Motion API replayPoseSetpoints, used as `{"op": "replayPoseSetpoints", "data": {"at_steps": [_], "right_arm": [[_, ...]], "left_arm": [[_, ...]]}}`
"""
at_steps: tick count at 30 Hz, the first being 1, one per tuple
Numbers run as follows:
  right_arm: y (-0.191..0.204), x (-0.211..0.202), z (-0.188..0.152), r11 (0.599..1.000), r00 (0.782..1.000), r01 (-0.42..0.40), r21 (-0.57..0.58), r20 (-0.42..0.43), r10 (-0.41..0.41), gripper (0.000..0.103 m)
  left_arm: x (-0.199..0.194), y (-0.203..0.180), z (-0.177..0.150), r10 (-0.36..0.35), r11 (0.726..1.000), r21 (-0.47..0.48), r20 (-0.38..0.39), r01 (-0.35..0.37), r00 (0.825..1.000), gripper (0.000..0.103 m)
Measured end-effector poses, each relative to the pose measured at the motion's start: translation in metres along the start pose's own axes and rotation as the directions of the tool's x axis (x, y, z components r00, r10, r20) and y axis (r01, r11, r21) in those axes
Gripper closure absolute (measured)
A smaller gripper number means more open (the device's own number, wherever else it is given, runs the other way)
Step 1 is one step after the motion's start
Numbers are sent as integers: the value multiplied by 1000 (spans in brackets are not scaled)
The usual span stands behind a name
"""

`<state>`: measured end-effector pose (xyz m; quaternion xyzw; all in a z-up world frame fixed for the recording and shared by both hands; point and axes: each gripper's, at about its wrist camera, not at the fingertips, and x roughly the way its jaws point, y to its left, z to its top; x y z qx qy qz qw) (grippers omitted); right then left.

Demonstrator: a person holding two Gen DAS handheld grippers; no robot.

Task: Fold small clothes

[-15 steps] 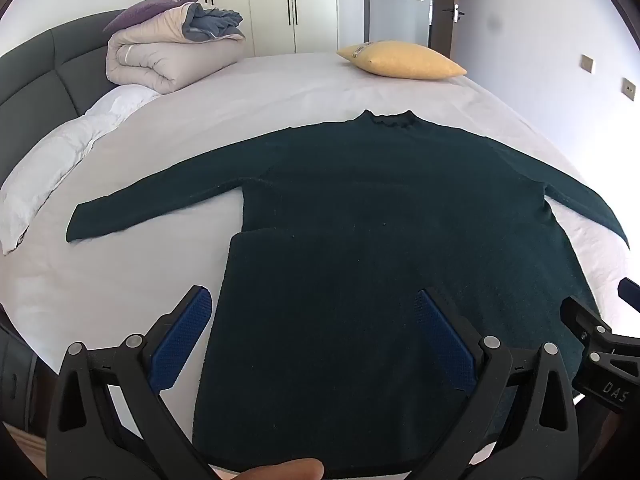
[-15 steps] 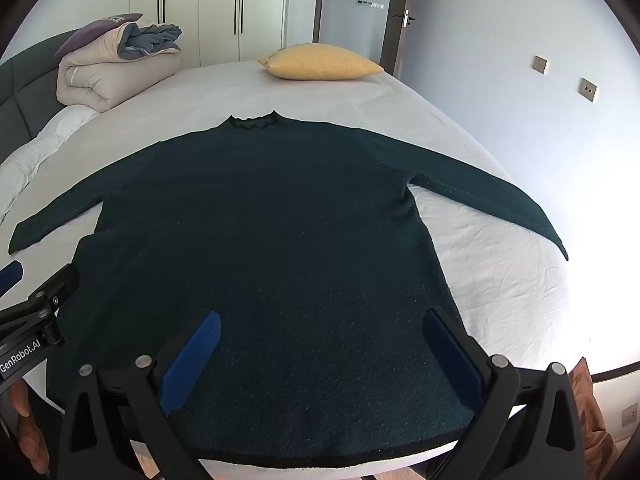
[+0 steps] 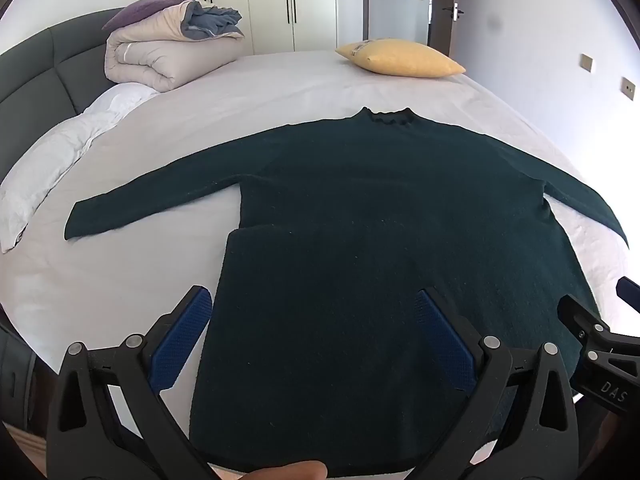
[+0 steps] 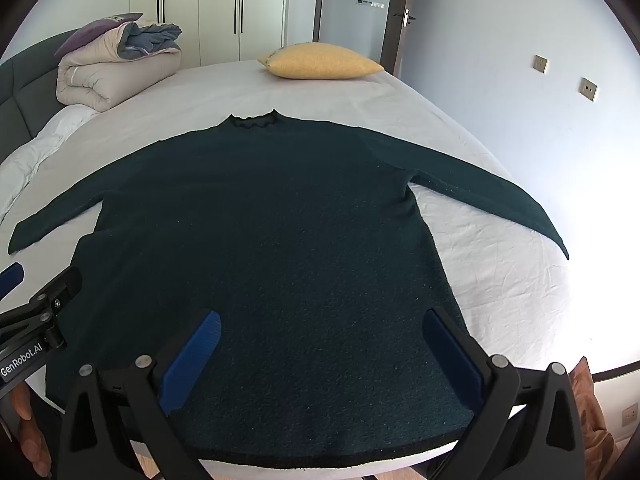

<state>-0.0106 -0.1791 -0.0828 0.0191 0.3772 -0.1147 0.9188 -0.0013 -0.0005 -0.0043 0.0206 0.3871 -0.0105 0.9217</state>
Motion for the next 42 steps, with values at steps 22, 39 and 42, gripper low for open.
{"op": "replayPoseSetpoints", "data": {"at_steps": [22, 39, 42], "right_arm": [[1, 0, 1, 1000, 1000, 3, -5, -3, -3, 0], [1, 6, -8, 1000, 1000, 2, -6, -6, -2, 0], [1, 6, -8, 1000, 1000, 3, -5, -6, -3, 0]], "left_arm": [[1, 1, -1, -7, 1000, -11, 4, 7, 1000, 0], [6, 2, -4, -10, 1000, -22, 15, 10, 1000, 0], [5, 3, -3, -10, 1000, -22, 16, 10, 1000, 0]]}}
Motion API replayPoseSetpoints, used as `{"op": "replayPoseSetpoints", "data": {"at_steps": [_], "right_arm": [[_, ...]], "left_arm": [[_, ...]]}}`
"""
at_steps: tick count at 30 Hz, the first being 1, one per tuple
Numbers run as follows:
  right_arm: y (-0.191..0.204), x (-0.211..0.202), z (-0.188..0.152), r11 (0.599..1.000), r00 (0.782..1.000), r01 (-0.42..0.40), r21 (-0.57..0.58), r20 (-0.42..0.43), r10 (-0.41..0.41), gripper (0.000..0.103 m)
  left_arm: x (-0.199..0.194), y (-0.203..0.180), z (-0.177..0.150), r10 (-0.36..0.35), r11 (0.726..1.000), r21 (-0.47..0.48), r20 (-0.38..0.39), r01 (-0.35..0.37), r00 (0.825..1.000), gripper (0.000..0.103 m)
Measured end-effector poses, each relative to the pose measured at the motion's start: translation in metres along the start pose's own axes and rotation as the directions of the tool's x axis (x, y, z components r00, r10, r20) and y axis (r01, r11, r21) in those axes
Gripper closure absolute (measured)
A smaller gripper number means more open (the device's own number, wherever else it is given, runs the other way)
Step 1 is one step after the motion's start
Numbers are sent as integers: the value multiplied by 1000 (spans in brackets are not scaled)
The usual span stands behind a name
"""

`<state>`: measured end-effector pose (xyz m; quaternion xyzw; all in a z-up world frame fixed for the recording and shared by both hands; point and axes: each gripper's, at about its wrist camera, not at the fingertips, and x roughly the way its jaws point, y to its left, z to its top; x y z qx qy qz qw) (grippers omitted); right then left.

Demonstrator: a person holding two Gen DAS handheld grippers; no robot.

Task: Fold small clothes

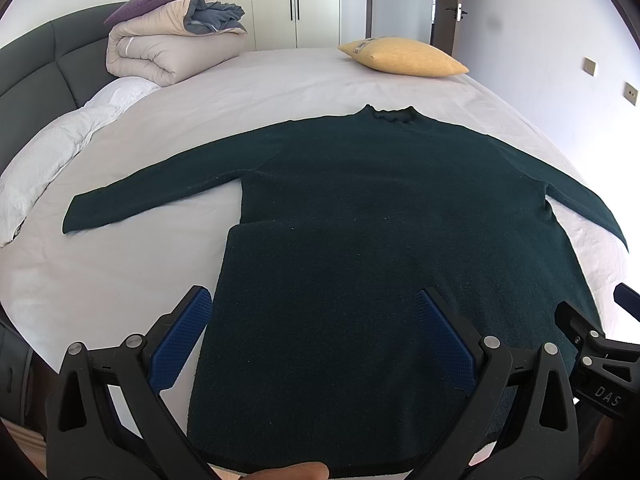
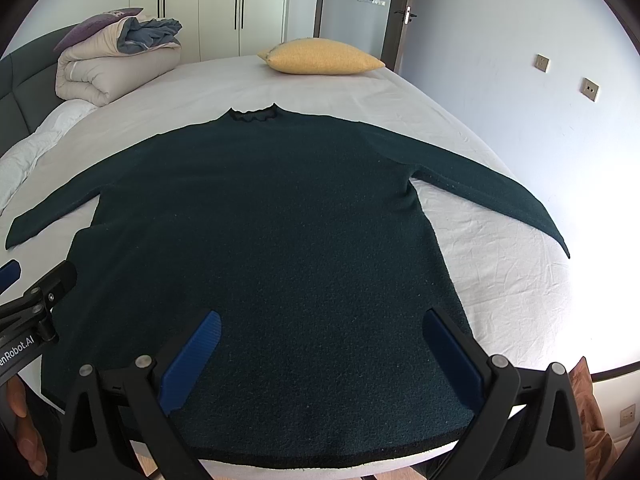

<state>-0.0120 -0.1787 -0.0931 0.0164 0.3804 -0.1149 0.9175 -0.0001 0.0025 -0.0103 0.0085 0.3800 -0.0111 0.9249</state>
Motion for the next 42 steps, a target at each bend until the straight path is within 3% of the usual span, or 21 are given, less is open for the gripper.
{"op": "replayPoseSetpoints", "data": {"at_steps": [42], "right_arm": [[0, 7, -5, 1000, 1000, 0, 3, -17, 0, 0]], "left_arm": [[2, 0, -5, -4, 1000, -4, -13, 4, 1000, 0]]}}
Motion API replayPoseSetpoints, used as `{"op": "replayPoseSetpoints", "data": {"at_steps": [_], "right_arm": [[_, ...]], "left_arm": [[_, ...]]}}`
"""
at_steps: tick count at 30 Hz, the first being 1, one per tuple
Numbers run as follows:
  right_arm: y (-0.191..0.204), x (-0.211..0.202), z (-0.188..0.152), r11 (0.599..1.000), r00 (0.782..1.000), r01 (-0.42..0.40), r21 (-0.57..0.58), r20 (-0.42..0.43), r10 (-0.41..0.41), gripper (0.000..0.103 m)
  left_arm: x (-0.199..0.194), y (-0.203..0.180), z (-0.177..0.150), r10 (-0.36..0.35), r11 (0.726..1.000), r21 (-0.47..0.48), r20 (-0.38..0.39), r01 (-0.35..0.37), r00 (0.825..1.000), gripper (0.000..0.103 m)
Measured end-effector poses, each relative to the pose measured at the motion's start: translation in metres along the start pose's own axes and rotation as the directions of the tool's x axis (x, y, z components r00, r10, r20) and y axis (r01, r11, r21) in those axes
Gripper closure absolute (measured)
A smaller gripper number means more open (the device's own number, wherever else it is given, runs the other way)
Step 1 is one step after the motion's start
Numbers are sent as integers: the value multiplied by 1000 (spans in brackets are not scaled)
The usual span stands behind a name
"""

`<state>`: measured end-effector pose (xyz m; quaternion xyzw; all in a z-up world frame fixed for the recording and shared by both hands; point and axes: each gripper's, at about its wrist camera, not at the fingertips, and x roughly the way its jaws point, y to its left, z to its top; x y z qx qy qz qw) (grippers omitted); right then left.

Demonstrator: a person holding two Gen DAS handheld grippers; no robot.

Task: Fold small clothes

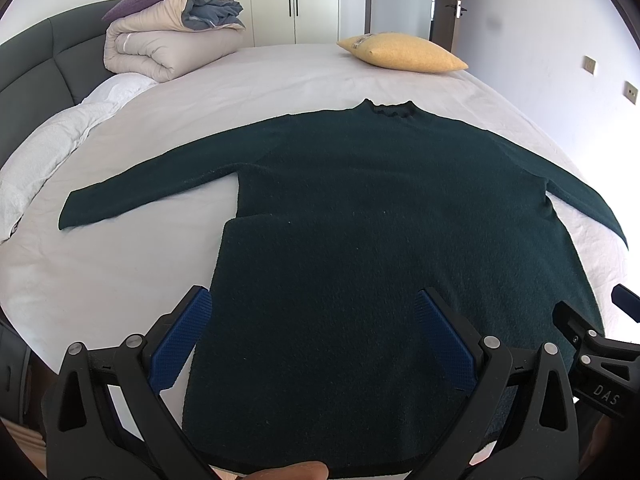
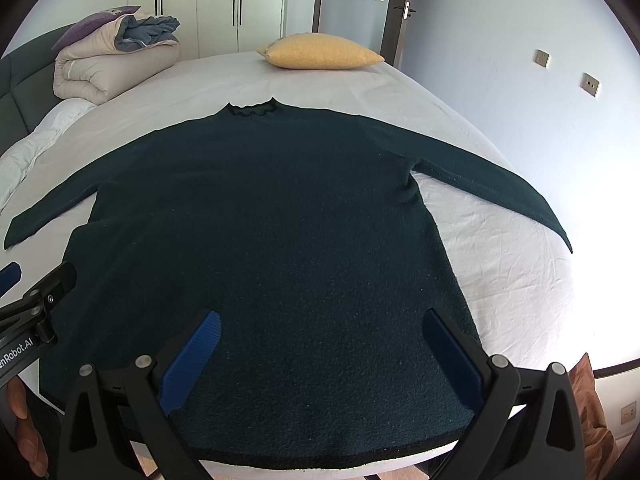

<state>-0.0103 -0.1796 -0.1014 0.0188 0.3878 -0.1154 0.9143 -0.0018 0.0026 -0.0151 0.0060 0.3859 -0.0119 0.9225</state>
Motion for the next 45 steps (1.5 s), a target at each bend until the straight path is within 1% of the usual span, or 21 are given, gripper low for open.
{"op": "replayPoseSetpoints", "data": {"at_steps": [11, 24, 26, 28, 31, 32, 34, 35, 36, 37, 38, 39, 40, 41, 42, 44, 45], "right_arm": [[-2, 6, -1, 1000, 1000, -3, 4, -16, 3, 0], [-10, 21, 3, 1000, 999, -5, 21, -46, 6, 0], [-15, 25, 4, 1000, 999, -8, 27, -52, 9, 0], [-23, 29, 7, 999, 998, -11, 40, -54, 13, 0], [-51, 36, 15, 995, 999, -14, 97, -51, 19, 0], [-65, 39, 18, 991, 998, -17, 132, -51, 24, 0], [-109, 46, 27, 972, 998, -20, 235, -48, 32, 0], [-124, 48, 28, 964, 999, -19, 266, -44, 32, 0], [-156, 52, 31, 943, 999, -14, 332, -35, 27, 0], [-173, 54, 33, 930, 999, -11, 367, -33, 24, 0], [-200, 57, 33, 903, 999, -11, 429, -31, 26, 0], [-241, 62, 30, 844, 999, -27, 536, -25, 48, 0], [-269, 67, 26, 787, 997, -53, 615, -13, 77, 0], [-289, 70, 22, 740, 995, -69, 670, -3, 95, 0], [-320, 75, 16, 656, 993, -90, 749, 16, 118, 0], [-361, 82, 6, 538, 989, -117, 835, 50, 138, 0], [-381, 87, 2, 472, 984, -146, 869, 81, 156, 0]], "left_arm": [[5, -4, -4, -5, 1000, 0, -18, 5, 1000, 0], [28, -7, 5, -17, 1000, 9, -52, 17, 999, 0], [33, -9, 8, -29, 999, 11, -52, 30, 998, 0], [39, -11, 13, -27, 999, 19, -52, 28, 998, 0], [51, -14, 23, -46, 998, 29, -59, 47, 997, 0], [57, -15, 27, -58, 998, 27, -68, 60, 996, 0], [67, -15, 36, -77, 997, 14, -81, 78, 994, 0], [72, -15, 42, -85, 996, 4, -85, 86, 993, 0], [78, -15, 48, -94, 996, -4, -87, 94, 992, 0], [82, -16, 53, -108, 994, -15, -87, 107, 990, 0], [86, -16, 60, -132, 991, -26, -86, 130, 987, 0], [91, -17, 66, -160, 987, -35, -89, 157, 983, 0], [95, -18, 71, -193, 981, -42, -93, 189, 977, 0], [99, -19, 77, -227, 974, -49, -96, 223, 969, 0], [102, -21, 81, -250, 968, -54, -97, 246, 963, 0], [106, -27, 87, -291, 956, -64, -83, 286, 953, 0], [108, -30, 90, -309, 950, -74, -75, 303, 948, 0]]}}
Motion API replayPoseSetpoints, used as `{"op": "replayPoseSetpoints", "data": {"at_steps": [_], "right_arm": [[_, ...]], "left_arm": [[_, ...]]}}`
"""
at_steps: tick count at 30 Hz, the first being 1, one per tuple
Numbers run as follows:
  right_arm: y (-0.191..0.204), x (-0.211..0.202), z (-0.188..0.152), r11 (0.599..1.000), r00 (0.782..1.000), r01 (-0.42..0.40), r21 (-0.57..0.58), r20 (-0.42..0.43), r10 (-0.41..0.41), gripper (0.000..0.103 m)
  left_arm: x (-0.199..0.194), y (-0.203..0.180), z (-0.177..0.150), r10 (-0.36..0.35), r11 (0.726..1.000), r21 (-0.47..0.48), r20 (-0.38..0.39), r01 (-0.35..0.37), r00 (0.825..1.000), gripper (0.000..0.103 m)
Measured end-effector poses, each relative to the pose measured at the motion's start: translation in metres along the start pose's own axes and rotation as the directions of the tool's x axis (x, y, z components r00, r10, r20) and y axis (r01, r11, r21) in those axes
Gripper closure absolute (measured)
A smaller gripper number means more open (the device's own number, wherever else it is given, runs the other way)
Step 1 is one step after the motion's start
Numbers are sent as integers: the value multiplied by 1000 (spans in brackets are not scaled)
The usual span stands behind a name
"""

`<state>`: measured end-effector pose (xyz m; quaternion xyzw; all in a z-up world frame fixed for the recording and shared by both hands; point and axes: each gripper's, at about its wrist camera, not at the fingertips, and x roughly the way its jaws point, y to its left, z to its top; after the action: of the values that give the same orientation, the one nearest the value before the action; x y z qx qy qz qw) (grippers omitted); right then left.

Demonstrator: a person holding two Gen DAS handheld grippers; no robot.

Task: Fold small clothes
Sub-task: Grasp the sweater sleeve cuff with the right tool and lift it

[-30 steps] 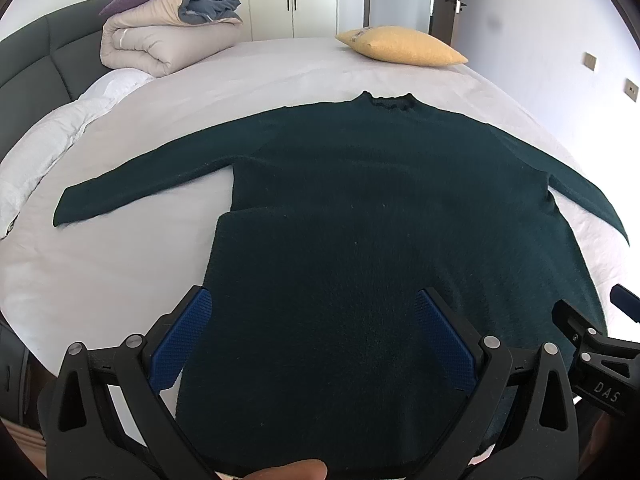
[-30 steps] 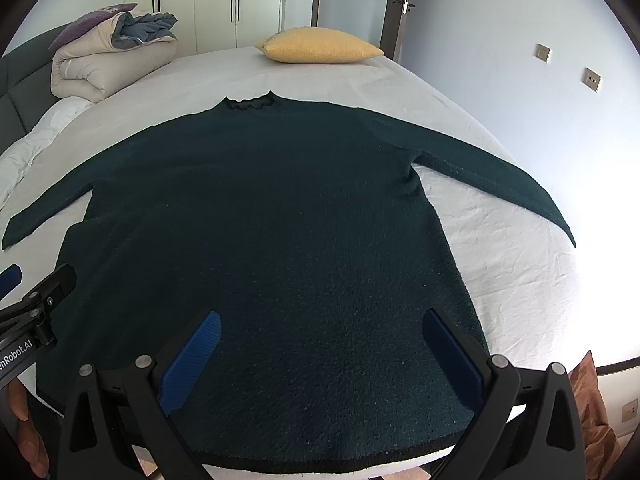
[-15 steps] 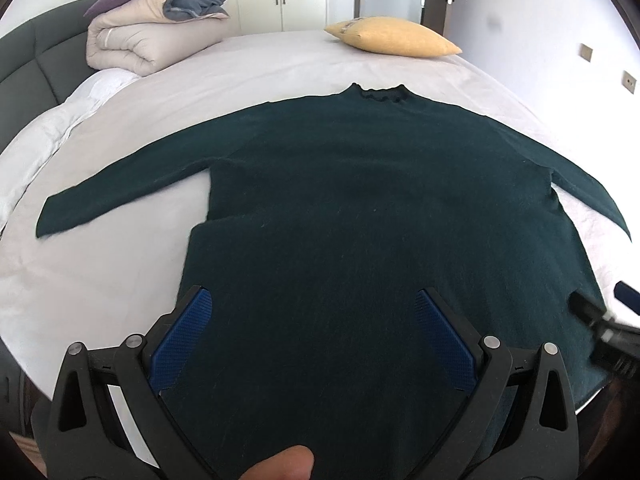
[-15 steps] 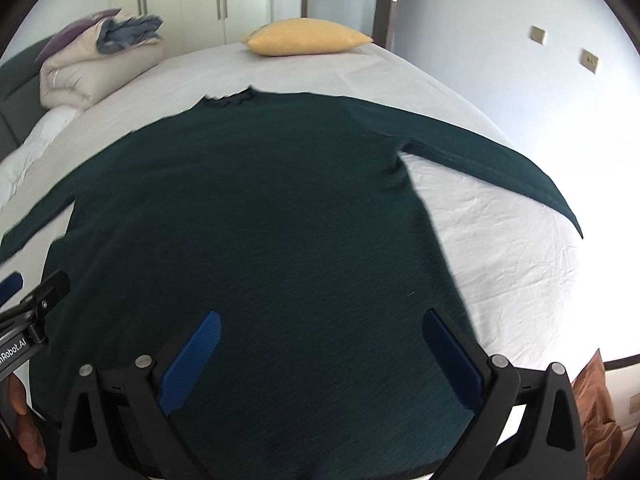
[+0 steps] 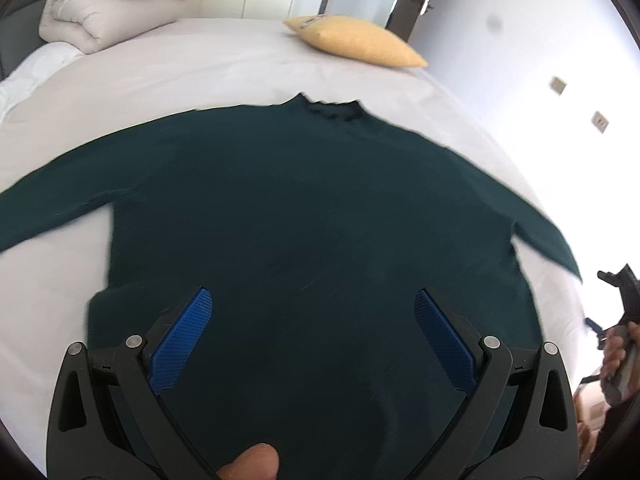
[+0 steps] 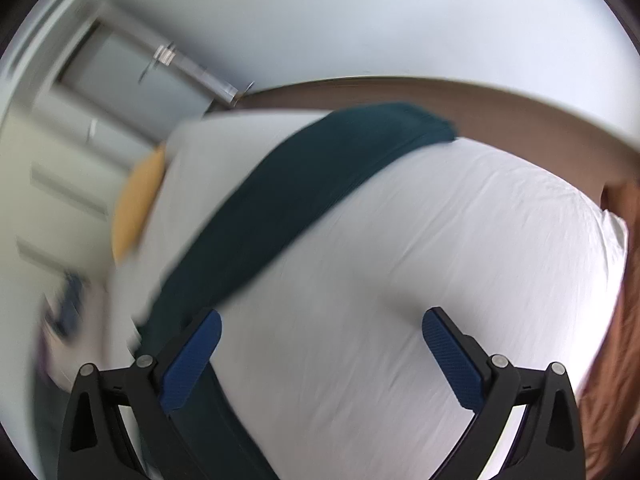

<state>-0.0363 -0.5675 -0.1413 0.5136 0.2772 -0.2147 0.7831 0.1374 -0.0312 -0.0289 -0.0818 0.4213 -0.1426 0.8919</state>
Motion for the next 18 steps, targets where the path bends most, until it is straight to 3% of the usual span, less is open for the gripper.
{"op": "replayPoseSetpoints", "data": {"at_steps": [4, 8, 12, 18], "right_arm": [[-30, 14, 33, 968, 990, -126, 219, -28, 136, 0], [-48, 30, 53, 895, 969, -214, 391, -29, 245, 0], [-42, 50, 68, 878, 959, -219, 425, -70, 274, 0], [-41, 70, 88, 827, 944, -264, 496, -42, 327, 3]], "left_arm": [[16, -11, 6, -36, 999, -6, -27, 36, 999, 0], [33, -17, 7, -43, 999, 3, -71, 44, 997, 0], [37, -11, 5, -31, 999, -16, -45, 31, 998, 0], [40, 3, 3, -47, 998, -39, -51, 45, 998, 0]]}}
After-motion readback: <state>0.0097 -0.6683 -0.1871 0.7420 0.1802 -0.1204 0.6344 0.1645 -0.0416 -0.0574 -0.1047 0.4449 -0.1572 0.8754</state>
